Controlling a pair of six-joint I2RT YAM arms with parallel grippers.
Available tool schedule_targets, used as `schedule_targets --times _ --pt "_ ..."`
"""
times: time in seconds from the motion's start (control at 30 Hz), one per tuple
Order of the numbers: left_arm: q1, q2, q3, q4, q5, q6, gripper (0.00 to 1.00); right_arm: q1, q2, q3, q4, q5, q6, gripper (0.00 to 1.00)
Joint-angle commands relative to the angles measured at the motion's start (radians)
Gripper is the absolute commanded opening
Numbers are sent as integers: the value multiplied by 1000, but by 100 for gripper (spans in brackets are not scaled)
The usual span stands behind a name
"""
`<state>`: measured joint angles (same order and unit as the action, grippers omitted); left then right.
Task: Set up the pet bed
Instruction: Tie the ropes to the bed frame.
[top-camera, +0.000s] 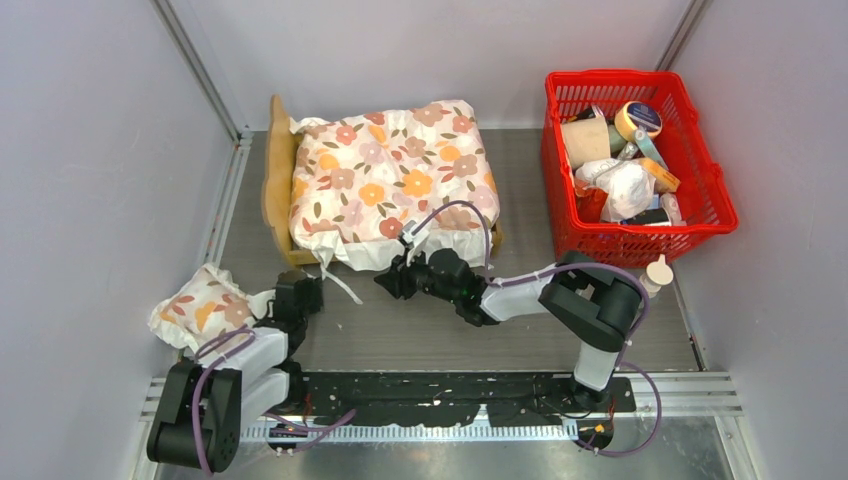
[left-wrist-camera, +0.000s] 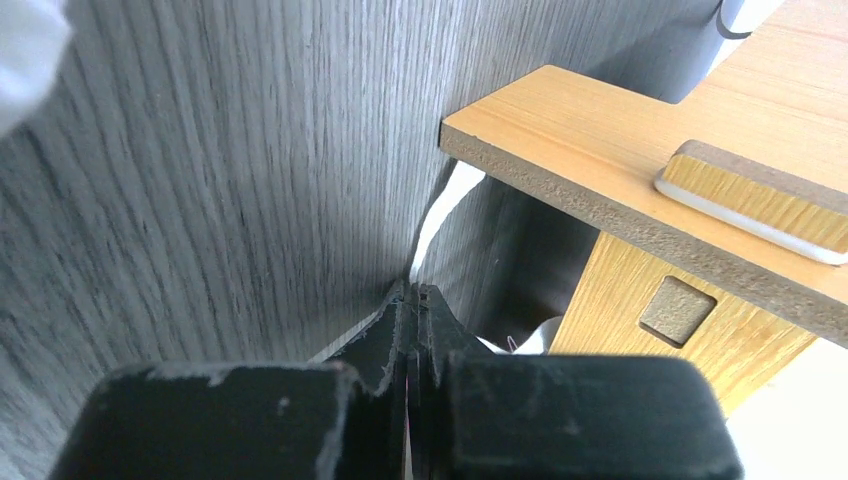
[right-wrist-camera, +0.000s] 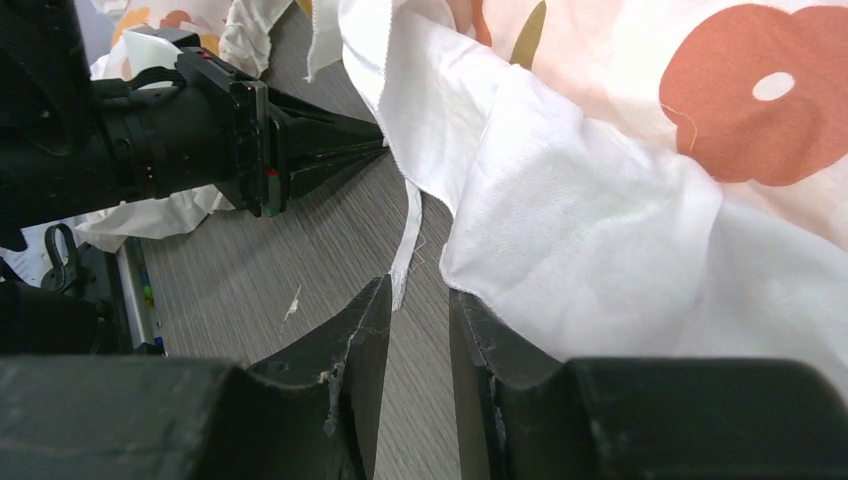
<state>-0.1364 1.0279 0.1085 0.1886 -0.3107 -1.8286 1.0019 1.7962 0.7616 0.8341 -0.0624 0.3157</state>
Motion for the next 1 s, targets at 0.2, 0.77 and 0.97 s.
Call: schedule_targets --times 0.2,0.77,0.97 --pt "1 47 -7 71 -22 77 0 1 -52 -11 14 -2 37 33" --pt "-5 -61 34 -54 -94 249 0 2 -57 54 -40 -11 30 32" --pt "-15 -82 30 -40 -55 311 0 30 -38 60 -43 41 43 31"
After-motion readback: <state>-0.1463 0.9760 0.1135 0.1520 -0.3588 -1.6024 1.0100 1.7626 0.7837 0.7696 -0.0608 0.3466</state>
